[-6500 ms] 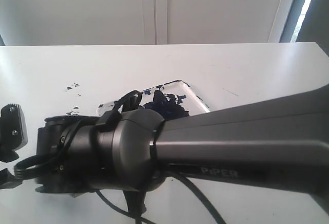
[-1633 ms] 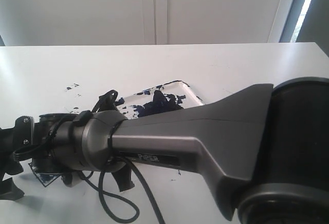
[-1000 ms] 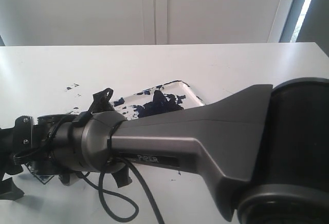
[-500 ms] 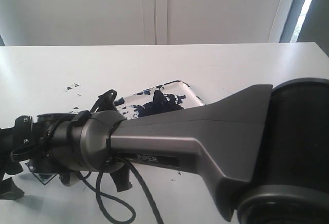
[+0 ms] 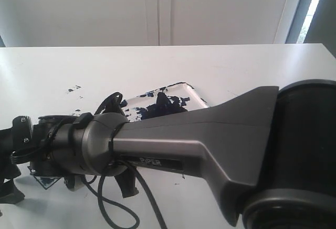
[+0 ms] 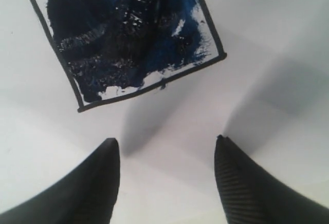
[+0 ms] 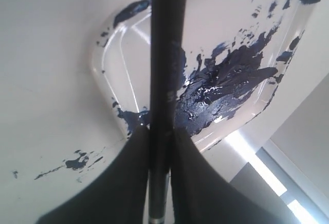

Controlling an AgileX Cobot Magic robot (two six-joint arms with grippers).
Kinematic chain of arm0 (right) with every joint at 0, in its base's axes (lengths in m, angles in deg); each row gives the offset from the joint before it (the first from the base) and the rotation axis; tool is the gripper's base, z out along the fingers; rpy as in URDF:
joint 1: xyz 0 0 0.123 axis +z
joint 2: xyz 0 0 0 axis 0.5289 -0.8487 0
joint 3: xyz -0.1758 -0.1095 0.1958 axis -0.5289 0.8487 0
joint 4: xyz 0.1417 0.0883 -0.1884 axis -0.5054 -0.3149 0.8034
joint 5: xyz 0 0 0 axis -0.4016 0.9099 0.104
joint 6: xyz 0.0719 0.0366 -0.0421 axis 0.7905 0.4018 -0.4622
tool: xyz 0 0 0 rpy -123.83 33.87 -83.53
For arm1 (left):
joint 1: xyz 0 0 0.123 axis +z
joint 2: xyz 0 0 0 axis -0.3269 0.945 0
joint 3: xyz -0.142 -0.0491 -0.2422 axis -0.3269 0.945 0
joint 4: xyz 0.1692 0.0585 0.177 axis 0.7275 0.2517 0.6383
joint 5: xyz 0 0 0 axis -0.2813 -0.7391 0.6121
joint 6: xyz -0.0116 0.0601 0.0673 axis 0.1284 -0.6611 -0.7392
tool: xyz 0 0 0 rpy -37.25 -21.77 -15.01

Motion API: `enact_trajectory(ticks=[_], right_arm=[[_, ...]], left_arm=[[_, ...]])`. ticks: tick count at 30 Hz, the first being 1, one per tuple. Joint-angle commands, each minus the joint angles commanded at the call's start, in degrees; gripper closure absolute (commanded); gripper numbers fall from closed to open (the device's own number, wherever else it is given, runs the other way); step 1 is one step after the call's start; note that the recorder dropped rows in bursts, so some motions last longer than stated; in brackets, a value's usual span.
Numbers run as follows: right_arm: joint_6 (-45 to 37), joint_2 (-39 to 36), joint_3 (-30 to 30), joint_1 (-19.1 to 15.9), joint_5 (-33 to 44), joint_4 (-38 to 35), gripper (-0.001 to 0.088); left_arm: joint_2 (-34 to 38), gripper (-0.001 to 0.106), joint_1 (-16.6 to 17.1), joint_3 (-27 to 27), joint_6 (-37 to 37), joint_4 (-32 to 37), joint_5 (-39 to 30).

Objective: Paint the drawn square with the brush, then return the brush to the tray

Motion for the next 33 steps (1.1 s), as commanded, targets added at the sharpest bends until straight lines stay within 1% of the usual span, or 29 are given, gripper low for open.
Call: enact_trajectory(ticks=[3,10,14,17,19,24,27,33], right_arm=[[1.57,0.52,0.0,0.0,0.0,0.44,0.0868],[7.27,1.02,0.0,-0.46,0.0,6.69,0.0868],[7.27,1.65,0.0,-2.12,0.0,6.83,0.0868],[7.15,2.12,0.0,-2.23,0.0,5.27,0.0868],[7.15,2.1,0.0,-2.23,0.0,5.01,0.0868],[7.9,3.24,0.0,-2.46,0.0,6.14,0.0868],[8.14,4.45,0.0,-4.09,0.0,6.11,0.0868],[8.75,7.23,0.0,-8.68,0.0,1.58,0.0868]], left_arm=[[0.0,0.046,0.0,0.0,0.0,0.0,-0.13],[0.0,0.046,0.0,0.0,0.25,0.0,-0.34],[0.0,0.046,0.0,0.0,0.25,0.0,-0.34],[0.0,0.046,0.0,0.0,0.25,0.0,-0.34],[0.0,0.046,0.0,0.0,0.56,0.0,-1.53],[0.0,0.046,0.0,0.0,0.56,0.0,-3.22],[0.0,0.046,0.0,0.0,0.86,0.0,-4.71],[0.0,0.046,0.0,0.0,0.86,0.0,-6.17]])
